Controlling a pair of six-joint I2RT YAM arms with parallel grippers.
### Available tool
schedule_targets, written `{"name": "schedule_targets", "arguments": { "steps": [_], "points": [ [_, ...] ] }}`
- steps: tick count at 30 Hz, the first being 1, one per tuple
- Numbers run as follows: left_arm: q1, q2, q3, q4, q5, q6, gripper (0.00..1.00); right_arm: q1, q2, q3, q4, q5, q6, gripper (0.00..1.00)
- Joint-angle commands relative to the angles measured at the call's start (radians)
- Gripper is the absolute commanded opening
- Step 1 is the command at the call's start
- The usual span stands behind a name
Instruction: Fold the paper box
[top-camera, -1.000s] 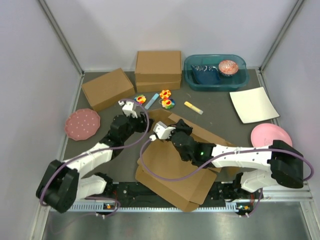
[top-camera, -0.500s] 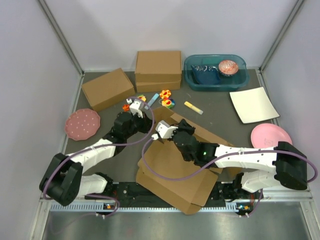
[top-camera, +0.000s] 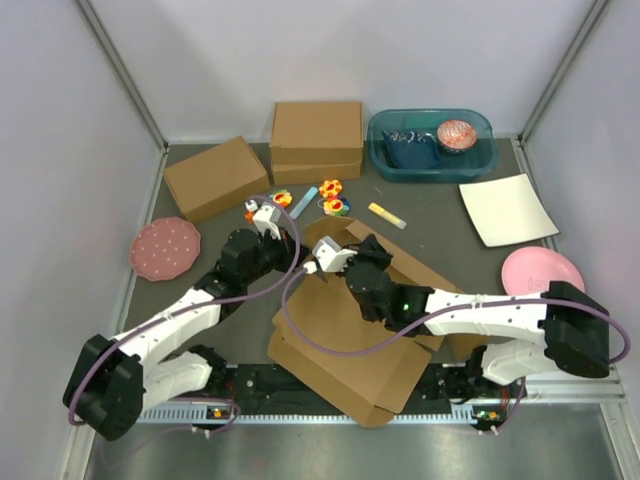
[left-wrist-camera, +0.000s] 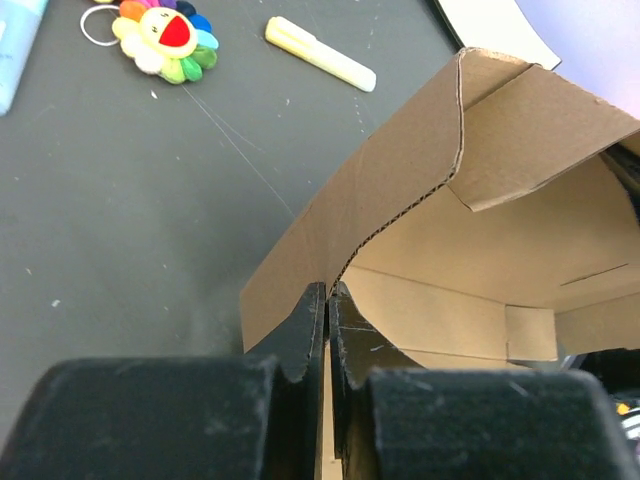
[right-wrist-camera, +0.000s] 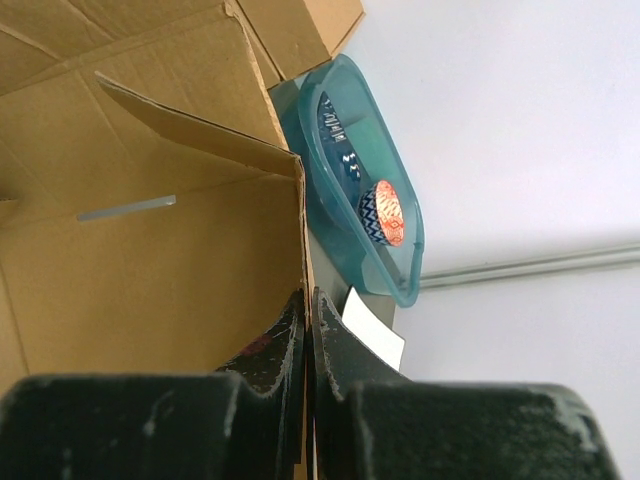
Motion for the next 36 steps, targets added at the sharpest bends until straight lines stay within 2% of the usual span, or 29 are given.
{"name": "schedule_targets", "arguments": {
  "steps": [1, 6, 15, 21, 28, 36],
  "points": [
    [-0.021, -0.047, 0.027, 0.064, -0.013, -0.139, 0.00, 0.012, 0.027, 0.026, 0.039, 0.023, 0.018, 0.00],
    [-0.068, -0.067, 0.052, 0.044, -0.046, -0.153, 0.00, 0.014, 0.037, 0.027, 0.041, 0.028, 0.022, 0.00],
    [-0.081, -0.038, 0.211, -0.059, -0.112, -0.011, 0.00, 0.012, 0.038, 0.021, 0.043, 0.040, 0.022, 0.00],
    [-0.080, -0.005, 0.230, -0.016, -0.125, 0.007, 0.00, 0.012, 0.031, 0.012, 0.043, 0.043, 0.022, 0.00],
    [-0.105, -0.020, 0.150, -0.003, -0.050, -0.115, 0.00, 0.012, 0.031, 0.010, 0.058, 0.045, 0.008, 0.00],
    [-0.249, -0.092, -0.003, 0.042, -0.115, -0.156, 0.00, 0.014, 0.038, 0.014, 0.066, 0.046, -0.001, 0.00]
  ]
}}
